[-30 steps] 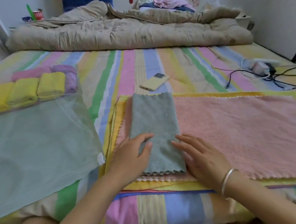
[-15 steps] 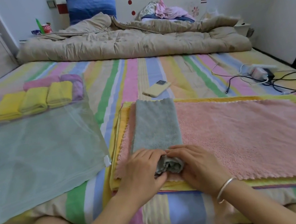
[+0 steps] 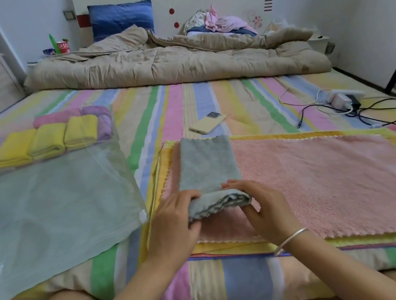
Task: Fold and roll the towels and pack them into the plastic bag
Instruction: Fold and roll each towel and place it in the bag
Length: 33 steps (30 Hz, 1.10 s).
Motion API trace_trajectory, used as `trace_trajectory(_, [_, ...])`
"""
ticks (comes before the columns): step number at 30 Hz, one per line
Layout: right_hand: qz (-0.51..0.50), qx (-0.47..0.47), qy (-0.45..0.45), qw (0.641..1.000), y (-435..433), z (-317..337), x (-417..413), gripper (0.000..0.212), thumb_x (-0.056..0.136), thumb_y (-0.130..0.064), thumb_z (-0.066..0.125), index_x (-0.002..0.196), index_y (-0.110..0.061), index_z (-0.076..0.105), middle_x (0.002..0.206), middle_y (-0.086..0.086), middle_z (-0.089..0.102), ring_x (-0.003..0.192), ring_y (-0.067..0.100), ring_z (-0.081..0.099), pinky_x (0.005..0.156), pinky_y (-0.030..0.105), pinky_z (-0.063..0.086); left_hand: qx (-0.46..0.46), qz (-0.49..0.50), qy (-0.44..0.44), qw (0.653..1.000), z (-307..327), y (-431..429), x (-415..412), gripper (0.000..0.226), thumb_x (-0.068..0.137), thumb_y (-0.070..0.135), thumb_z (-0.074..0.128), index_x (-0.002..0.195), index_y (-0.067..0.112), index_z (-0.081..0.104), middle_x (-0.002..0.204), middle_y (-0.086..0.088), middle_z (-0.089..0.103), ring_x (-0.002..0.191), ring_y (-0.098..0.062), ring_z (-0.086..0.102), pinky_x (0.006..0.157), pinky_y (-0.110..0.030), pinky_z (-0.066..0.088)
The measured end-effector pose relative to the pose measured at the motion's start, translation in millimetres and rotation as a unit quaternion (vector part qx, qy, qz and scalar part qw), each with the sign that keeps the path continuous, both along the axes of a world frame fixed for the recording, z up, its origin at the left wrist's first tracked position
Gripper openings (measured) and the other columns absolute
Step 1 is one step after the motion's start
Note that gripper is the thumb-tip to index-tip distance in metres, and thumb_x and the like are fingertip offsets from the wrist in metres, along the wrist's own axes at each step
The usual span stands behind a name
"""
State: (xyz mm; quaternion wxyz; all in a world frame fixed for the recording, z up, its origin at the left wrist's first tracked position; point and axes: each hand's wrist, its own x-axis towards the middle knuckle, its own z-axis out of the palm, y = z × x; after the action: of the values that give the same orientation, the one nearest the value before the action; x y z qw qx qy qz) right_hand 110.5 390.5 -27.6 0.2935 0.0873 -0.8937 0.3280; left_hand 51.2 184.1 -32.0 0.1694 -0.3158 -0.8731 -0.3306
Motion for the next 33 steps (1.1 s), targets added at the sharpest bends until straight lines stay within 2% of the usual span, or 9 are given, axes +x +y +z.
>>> trace_trajectory(5, [0.058,-0.025,0.009,0.998,6.1,23.5,23.3,0.014,0.084,-0.019,0.055,0.088,-0.014,0.068,0.087,-0.006,0.065,0.086,0.016,0.060,0.072,0.030,0.048,0.148,-0.092,-0.046,0.984,24.7,-19.0,3.5,0.029,0.071,0.010,0.062,0.098,0.017,0.071,0.098,0.010,0.070,0.099,-0.007,0.066,0.085,-0.024,0.050])
trace_trajectory(8, [0.063,-0.098,-0.070,0.991,4.7,24.2,37.7,0.022,0.086,-0.030,0.052,0.077,-0.015,0.066,0.071,-0.004,0.061,0.068,0.016,0.055,0.060,0.030,0.044,0.153,-0.124,-0.107,0.975,30.5,-25.3,15.4,0.021,0.080,0.033,0.059,0.090,0.019,0.072,0.079,0.007,0.070,0.076,-0.009,0.066,0.065,-0.024,0.050])
trace_trajectory(12, [0.009,-0.184,-0.177,0.967,1.4,8.6,31.1,0.017,0.092,-0.031,0.059,0.084,-0.023,0.072,0.068,0.002,0.064,0.061,0.005,0.050,0.056,0.023,0.041,0.124,0.002,-0.198,0.972,8.3,-14.1,2.1,0.032,0.077,0.057,0.059,0.080,0.027,0.070,0.072,0.005,0.070,0.069,-0.010,0.064,0.061,-0.029,0.049])
trace_trajectory(15, [-0.058,-0.222,-0.229,0.946,2.0,-6.1,15.8,0.023,0.091,-0.034,0.061,0.081,-0.016,0.072,0.071,0.006,0.068,0.063,0.008,0.054,0.058,0.034,0.044,0.095,0.086,-0.269,0.955,-4.3,-2.9,-12.4,0.038,0.084,0.052,0.064,0.074,0.016,0.065,0.062,-0.001,0.063,0.063,-0.016,0.061,0.058,-0.037,0.046])
trace_trajectory(19, [-0.126,-0.203,-0.294,0.926,1.9,-10.6,4.2,0.037,0.091,-0.041,0.058,0.077,-0.010,0.070,0.065,0.004,0.063,0.058,0.010,0.050,0.055,0.028,0.037,0.027,0.132,-0.278,0.951,-1.8,6.4,-17.7,0.037,0.086,0.049,0.063,0.070,0.015,0.061,0.061,0.003,0.059,0.063,-0.016,0.058,0.058,-0.035,0.045])
trace_trajectory(21, [-0.144,-0.186,-0.316,0.919,1.5,-9.6,0.6,0.038,0.091,-0.042,0.058,0.076,-0.010,0.071,0.063,0.005,0.063,0.058,0.011,0.050,0.056,0.029,0.038,-0.005,0.152,-0.258,0.954,4.0,9.2,-12.9,0.030,0.087,0.048,0.061,0.088,0.018,0.061,0.076,0.006,0.064,0.076,-0.020,0.062,0.065,-0.037,0.049])
trace_trajectory(23, [-0.155,-0.197,-0.330,0.910,1.4,-10.3,-2.8,0.037,0.089,-0.042,0.059,0.077,-0.010,0.072,0.062,0.006,0.065,0.057,0.011,0.052,0.057,0.031,0.044,-0.051,0.174,-0.123,0.976,8.9,7.7,-4.6,0.033,0.088,0.039,0.062,0.114,0.021,0.054,0.103,0.004,0.065,0.095,-0.023,0.063,0.070,-0.035,0.048])
trace_trajectory(27, [-0.160,-0.250,-0.347,0.890,0.5,-5.8,-5.5,0.034,0.089,-0.038,0.062,0.073,-0.010,0.072,0.044,-0.011,0.052,0.042,0.003,0.046,0.045,0.022,0.039,-0.079,-0.085,0.192,0.974,10.9,0.2,2.8,0.039,0.085,0.006,0.060,0.123,0.011,0.060,0.135,-0.004,0.055,0.124,-0.024,0.053,0.102,-0.040,0.043])
trace_trajectory(33, [-0.146,-0.290,-0.384,0.864,2.0,3.6,-6.7,0.041,0.090,-0.037,0.061,0.088,0.003,0.070,0.047,0.000,0.048,0.029,0.005,0.042,0.034,0.017,0.034,-0.131,-0.164,0.059,0.976,-8.4,-14.1,-8.7,0.050,0.089,0.046,0.058,0.134,0.024,0.055,0.141,0.011,0.051,0.133,-0.006,0.043,0.108,-0.037,0.039])
